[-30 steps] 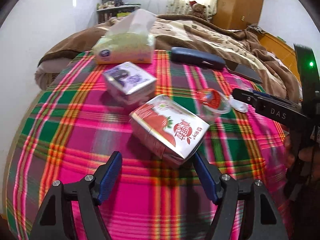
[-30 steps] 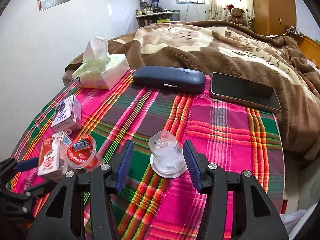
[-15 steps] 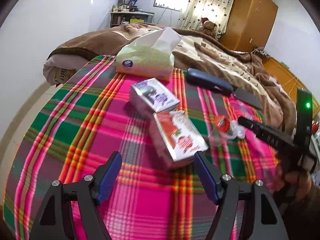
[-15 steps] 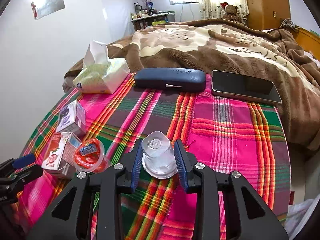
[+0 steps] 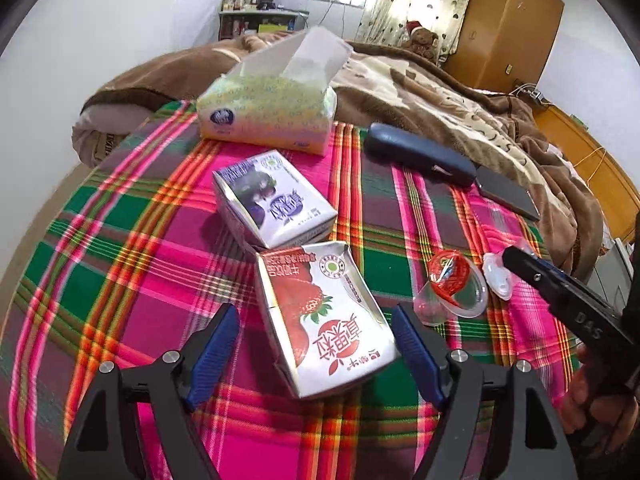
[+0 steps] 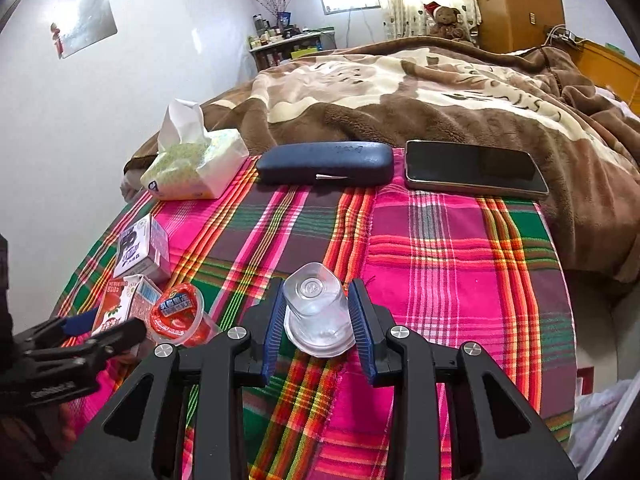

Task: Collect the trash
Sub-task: 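Grasp the clear plastic cup with the right gripper while the left grasps the strawberry carton, then lift the plastic cup and strawberry carton and carry them toward the wastebasket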

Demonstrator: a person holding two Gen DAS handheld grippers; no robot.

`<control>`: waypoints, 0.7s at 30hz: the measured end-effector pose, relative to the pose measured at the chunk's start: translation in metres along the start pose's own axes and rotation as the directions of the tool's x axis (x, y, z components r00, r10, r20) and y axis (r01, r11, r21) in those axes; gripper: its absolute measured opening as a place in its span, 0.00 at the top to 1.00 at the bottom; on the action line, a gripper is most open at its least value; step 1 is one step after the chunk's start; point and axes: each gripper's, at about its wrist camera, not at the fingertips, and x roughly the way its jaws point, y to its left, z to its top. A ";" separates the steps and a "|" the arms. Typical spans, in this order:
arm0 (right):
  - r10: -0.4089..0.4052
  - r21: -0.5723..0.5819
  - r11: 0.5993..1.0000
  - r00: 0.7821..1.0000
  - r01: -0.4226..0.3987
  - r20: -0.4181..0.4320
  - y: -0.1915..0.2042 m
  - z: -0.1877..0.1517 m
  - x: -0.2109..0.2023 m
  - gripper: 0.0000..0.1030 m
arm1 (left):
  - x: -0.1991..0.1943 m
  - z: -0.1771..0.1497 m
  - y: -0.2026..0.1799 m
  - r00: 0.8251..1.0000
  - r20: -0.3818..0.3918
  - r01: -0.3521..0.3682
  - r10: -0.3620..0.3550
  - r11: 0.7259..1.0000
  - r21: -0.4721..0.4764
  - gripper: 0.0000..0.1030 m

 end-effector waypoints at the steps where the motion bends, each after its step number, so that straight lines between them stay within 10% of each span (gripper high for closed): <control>1: 0.002 0.001 1.000 1.000 -0.002 0.001 0.000 0.000 0.000 0.68 | 0.004 0.000 -0.001 1.000 -0.009 -0.013 0.013 1.000 0.007 0.24; 21: 0.015 0.016 1.000 1.000 -0.016 0.003 -0.002 -0.003 -0.003 0.68 | 0.010 0.000 -0.001 0.997 0.011 -0.072 0.072 0.997 0.019 0.43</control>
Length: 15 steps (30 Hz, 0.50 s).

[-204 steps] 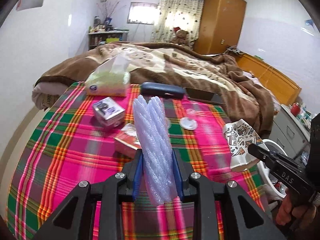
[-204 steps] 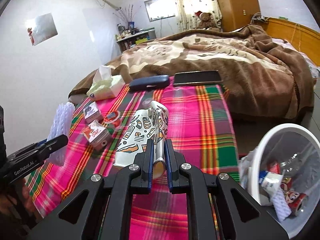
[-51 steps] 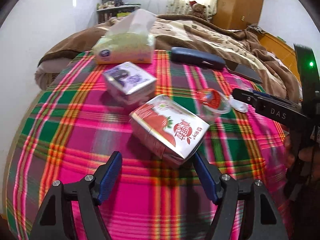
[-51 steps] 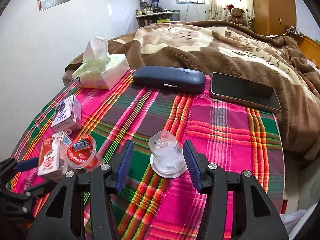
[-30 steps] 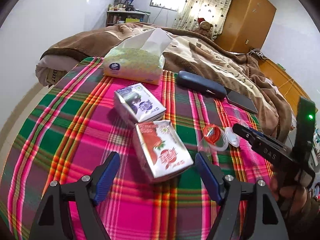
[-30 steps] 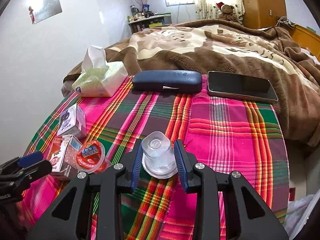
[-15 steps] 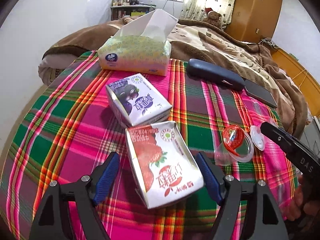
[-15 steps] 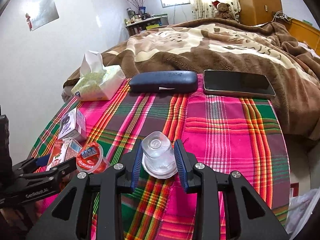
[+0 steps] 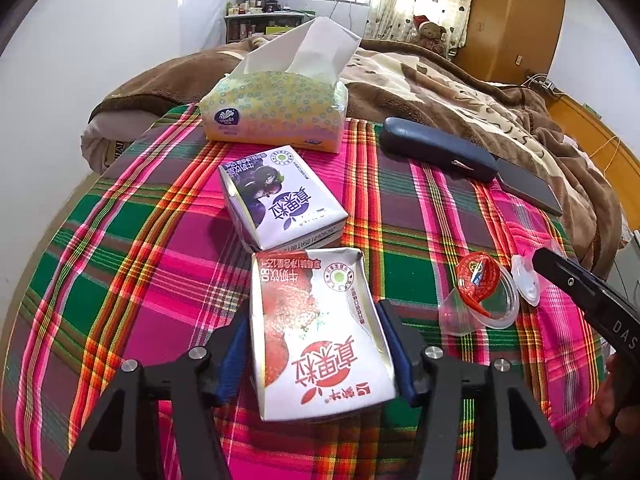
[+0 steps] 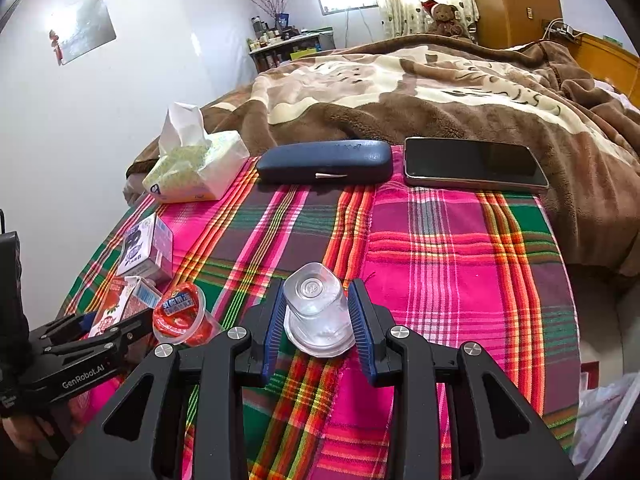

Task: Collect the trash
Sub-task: 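Lift the plastic cup and strawberry carton and carry them toward the wastebasket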

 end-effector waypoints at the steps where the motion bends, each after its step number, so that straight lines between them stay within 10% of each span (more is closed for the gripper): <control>1: -0.002 0.002 1.000 1.000 0.002 0.002 0.000 0.000 -0.001 0.68 | -0.001 -0.001 0.000 1.000 0.000 0.006 -0.006 1.000 0.002 0.43; 15: 0.000 0.021 1.000 0.999 0.000 0.040 0.001 -0.009 -0.034 0.68 | -0.043 -0.019 -0.006 0.998 0.056 0.023 -0.024 1.000 0.018 0.43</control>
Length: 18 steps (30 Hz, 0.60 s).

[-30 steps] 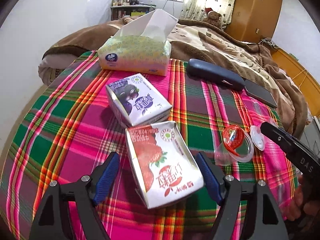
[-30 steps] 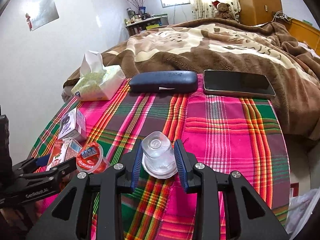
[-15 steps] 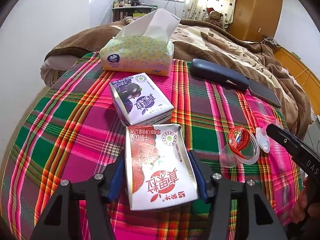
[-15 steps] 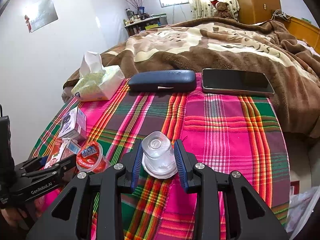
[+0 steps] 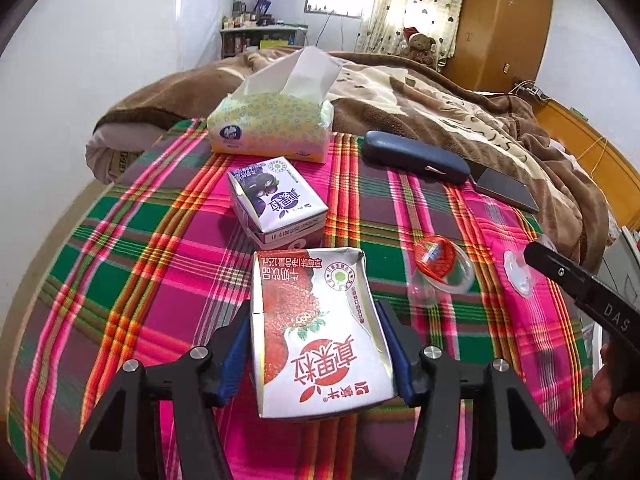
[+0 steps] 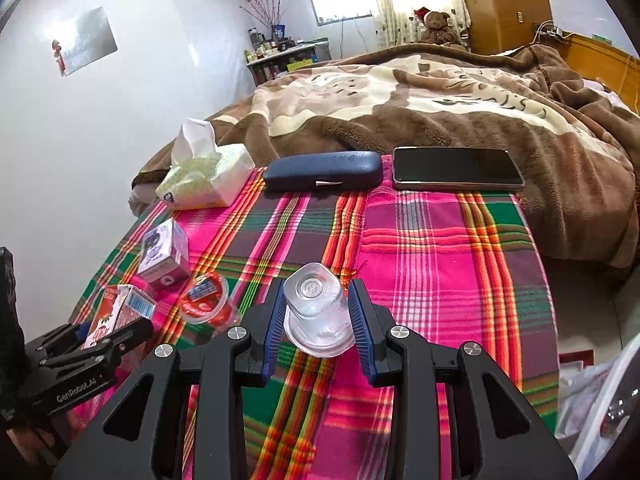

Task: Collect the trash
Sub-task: 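Lift the plastic cup and strawberry carton and carry them toward the wastebasket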

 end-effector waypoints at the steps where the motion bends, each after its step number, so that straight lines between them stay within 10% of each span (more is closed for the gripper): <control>1: 0.001 0.002 1.000 1.000 -0.001 0.003 0.000 -0.001 -0.002 0.68 | -0.004 -0.002 -0.001 1.000 0.004 0.012 -0.012 1.000 0.002 0.43; 18: -0.023 0.064 0.998 0.996 0.017 0.091 -0.023 -0.019 -0.064 0.68 | -0.079 -0.017 -0.050 0.989 0.106 0.091 -0.101 0.991 0.098 0.43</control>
